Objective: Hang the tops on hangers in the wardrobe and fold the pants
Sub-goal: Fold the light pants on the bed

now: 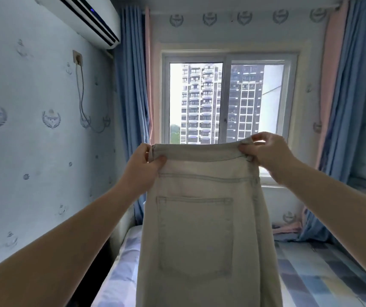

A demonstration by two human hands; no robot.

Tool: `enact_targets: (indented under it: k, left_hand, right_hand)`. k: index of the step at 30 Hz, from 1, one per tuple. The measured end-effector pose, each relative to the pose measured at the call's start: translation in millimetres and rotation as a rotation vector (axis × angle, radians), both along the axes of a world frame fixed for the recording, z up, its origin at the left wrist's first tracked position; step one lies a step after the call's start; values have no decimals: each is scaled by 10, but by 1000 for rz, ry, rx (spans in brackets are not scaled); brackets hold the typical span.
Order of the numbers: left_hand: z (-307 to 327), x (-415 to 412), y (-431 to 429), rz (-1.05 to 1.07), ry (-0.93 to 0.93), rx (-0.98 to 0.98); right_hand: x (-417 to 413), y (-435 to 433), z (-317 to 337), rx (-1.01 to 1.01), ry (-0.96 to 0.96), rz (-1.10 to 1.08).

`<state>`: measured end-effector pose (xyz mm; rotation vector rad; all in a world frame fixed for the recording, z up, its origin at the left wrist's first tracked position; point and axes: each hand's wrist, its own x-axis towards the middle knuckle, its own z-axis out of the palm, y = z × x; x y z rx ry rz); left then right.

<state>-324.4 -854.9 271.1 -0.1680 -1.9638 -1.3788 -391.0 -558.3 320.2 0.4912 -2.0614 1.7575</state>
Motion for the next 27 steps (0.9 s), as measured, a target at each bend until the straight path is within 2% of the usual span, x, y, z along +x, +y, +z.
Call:
enact_targets:
  k: [8,15,19,22,27]
  left_hand:
    - [-1486,-1177,-1051,-67,-189,49]
    - [-3430,-2219,-1768,-82,-597,205]
    - [-4512,-2717,-2001,-2,-769,253]
    - [-5239,-3141,-2131,59,-847,205]
    - [-6165,-3980,-2275,198,-859,47]
  right_hand:
    - [-1268,-1030,-1410,119,-257,12]
    - [-2362,-1808,-3216,286,-601,-85]
    - [-2918,-2144,-4298,392,-689,-141]
    - [-3351,-2317,-5103,414,-718,-196]
    - [-4090,-2566,-6220,291,-762,-220]
